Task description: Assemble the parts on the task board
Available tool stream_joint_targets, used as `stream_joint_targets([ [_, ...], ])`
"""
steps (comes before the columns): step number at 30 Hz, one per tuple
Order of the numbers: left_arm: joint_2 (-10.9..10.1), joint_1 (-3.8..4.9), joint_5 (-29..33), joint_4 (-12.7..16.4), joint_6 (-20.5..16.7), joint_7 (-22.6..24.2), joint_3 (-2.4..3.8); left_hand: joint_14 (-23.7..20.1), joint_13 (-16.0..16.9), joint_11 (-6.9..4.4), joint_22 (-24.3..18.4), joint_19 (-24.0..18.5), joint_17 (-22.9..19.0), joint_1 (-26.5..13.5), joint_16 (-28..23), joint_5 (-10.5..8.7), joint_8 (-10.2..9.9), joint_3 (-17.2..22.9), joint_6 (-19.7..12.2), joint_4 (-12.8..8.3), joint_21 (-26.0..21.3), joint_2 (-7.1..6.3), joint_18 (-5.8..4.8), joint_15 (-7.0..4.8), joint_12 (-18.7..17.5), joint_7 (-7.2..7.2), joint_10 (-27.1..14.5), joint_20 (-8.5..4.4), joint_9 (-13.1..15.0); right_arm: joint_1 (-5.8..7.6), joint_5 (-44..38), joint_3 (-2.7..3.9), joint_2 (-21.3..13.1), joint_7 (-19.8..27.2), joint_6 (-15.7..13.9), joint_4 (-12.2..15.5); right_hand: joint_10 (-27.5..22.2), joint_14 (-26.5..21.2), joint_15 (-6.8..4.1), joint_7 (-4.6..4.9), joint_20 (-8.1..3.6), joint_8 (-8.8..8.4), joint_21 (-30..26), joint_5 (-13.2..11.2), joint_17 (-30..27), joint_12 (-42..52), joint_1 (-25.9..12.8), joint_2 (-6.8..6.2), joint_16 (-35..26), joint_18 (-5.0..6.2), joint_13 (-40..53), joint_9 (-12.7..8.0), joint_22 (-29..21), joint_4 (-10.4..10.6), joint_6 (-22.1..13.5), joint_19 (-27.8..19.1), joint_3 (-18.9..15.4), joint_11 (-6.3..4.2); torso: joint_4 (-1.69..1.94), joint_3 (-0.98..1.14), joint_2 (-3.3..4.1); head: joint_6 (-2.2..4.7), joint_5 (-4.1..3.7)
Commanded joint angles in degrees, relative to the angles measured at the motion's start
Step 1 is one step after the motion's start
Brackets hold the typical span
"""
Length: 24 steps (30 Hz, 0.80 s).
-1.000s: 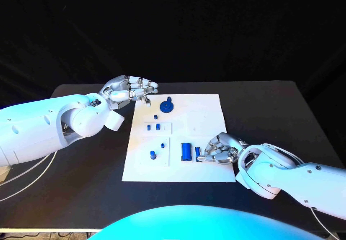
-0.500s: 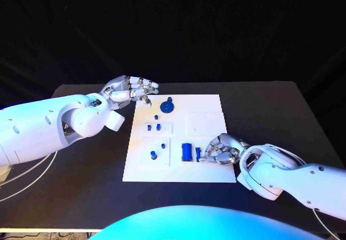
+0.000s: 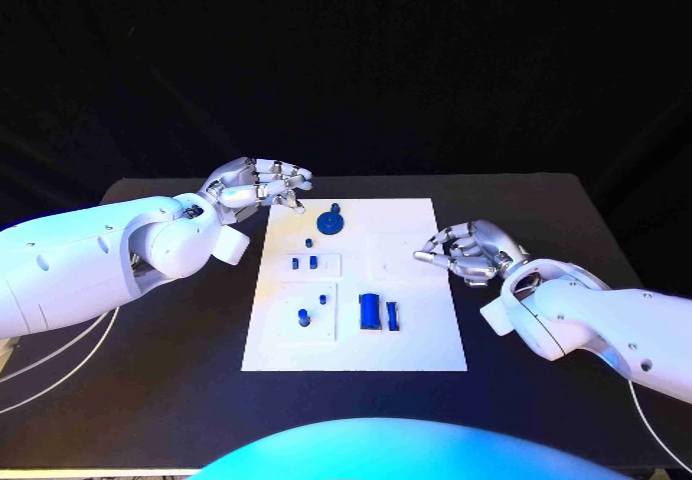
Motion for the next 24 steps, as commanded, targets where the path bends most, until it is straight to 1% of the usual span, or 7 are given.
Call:
stream_joint_targets([
  [1, 1.23, -0.27, 4.82, -1.81, -3.79, 4.40, 0.03, -2.48, 0.10, 0.62, -2.42, -1.62, -1.57, -0.05, -2.81, -0.46, 0.24, -1.44, -0.83, 0.97, -4.17, 0.23, 0.36, 0.70, 0.32, 0.14, -0.64, 1.08, 0.16, 0.68, 17.93, 0.21, 1.46, 13.73, -4.42, -4.29, -3.31, 1.94, 0.74, 0.43, 0.83, -0.39, -6.51, 0.07, 2.34, -4.31, 2.44, 0.66, -2.07, 1.72, 1.31, 0.05, 7.30, -0.14, -1.03, -0.04, -0.87, 0.45, -0.29, -0.22, -0.95, 1.15, 0.07],
  [14, 7.65, -1.88, 10.40, -11.40, -13.61, 11.23, 0.05, -9.00, -5.01, 0.98, -20.18, -12.65, -12.67, 2.78, -36.73, -5.63, -1.78, -13.31, -3.33, 2.85, -32.38, 5.58, -2.77, 3.93, -14.94, -1.98, -2.36, 5.65, -4.07, 1.60, 35.17, 1.76, 9.56, 22.24, 2.15, -22.40, -20.53, -21.09, 5.55, 3.38, 5.80, -2.91, -63.66, 0.21, -36.57, -51.31, 12.79, 4.71, -53.00, 7.62, -44.31, -4.30, -29.84, 0.04, -3.80, -18.75, -4.71, 4.04, -0.21, -0.04, -2.60, 5.87, 0.44],
  [15, 6.73, -1.40, 7.15, -10.20, -9.05, 7.03, 0.02, -48.17, -8.60, -8.35, -24.14, -47.68, -24.27, -22.53, -55.91, -18.80, -14.66, -19.63, -47.89, -13.65, -38.03, 12.85, -9.69, -5.50, -26.65, -11.79, -50.65, -11.05, -19.50, 1.56, 27.87, 1.62, 8.67, 16.85, -1.90, -20.52, -39.24, -39.85, 2.44, -6.62, -3.14, -22.53, -67.10, -3.32, -74.92, -70.14, -13.78, 2.84, -83.63, -3.08, -75.36, -27.55, -74.95, -16.38, -50.89, -37.87, 6.63, -2.02, -0.30, -0.23, -2.10, 4.89, 0.29],
  [16, 6.74, -1.42, 7.14, -10.14, -9.16, 7.04, 0.03, -48.17, -8.60, -8.35, -24.14, -47.68, -24.27, -23.50, -55.91, -18.80, -14.66, -19.63, -47.89, -13.65, -38.03, 12.85, -9.69, -5.50, -26.65, -11.79, -50.65, -11.05, -19.50, 1.53, 27.97, 1.66, 8.65, 16.93, -1.95, -20.41, -79.50, -40.67, 2.44, -6.62, -3.14, -22.53, -67.10, -3.32, -74.92, -70.14, -14.30, 2.84, -83.63, -3.08, -75.36, -27.55, -74.95, -16.38, -50.89, -38.94, 6.63, -2.02, -0.28, -0.23, -2.12, 4.94, 0.27],
  [18, 6.83, -1.55, 7.14, -9.74, -9.96, 7.12, 0.09, -48.17, -8.60, -8.35, -24.14, -47.68, -24.27, -28.74, -55.91, -18.80, -14.66, -19.63, -47.89, -13.65, -38.03, 12.85, -9.69, -5.50, -26.65, -11.79, -50.65, -11.05, -19.50, 1.35, 28.68, 1.94, 8.56, 17.46, -2.30, -19.60, -79.50, -84.02, 2.44, -6.62, -3.14, -22.53, -67.10, -3.32, -74.92, -70.14, -19.67, 2.84, -83.63, -3.08, -75.36, -27.55, -74.95, -16.38, -50.89, -43.00, 6.63, -2.02, -0.13, -0.23, -2.26, 5.34, 0.08],
  [19, 6.89, -1.64, 7.13, -9.49, -10.49, 7.17, 0.14, -48.17, -8.60, -8.35, -24.14, -47.68, -24.27, -30.67, -55.91, -18.80, -14.66, -19.63, -47.89, -13.65, -38.03, 12.85, -9.69, -5.50, -26.65, -11.79, -50.65, -11.05, -19.50, 1.23, 29.15, 2.12, 8.49, 17.80, -2.54, -19.08, -79.50, -84.02, 2.44, -6.62, -3.14, -22.53, -67.10, -3.32, -74.92, -70.14, -21.68, 2.84, -83.63, -3.08, -75.36, -27.55, -74.95, -16.38, -50.89, -84.00, 6.63, -2.02, -0.02, -0.24, -2.35, 5.61, -0.05],
  [24, 7.35, -2.38, 7.09, -7.33, -14.86, 7.59, 0.48, -48.17, -8.60, -8.35, -24.14, -47.68, -24.27, -39.97, -55.91, -18.80, -14.66, -19.63, -47.89, -13.65, -38.03, 12.85, -9.69, -5.50, -26.65, -11.79, -50.65, -11.05, -19.50, 0.24, 33.06, 3.65, 7.97, 20.68, -4.48, -14.71, -79.50, -84.02, 2.44, -6.62, -3.14, -22.53, -67.10, -3.32, -74.92, -70.14, -31.45, 2.84, -83.63, -3.08, -75.36, -27.55, -74.95, -16.38, -50.89, -84.00, 6.63, -2.02, 0.83, -0.25, -3.12, 7.79, -1.07],
])
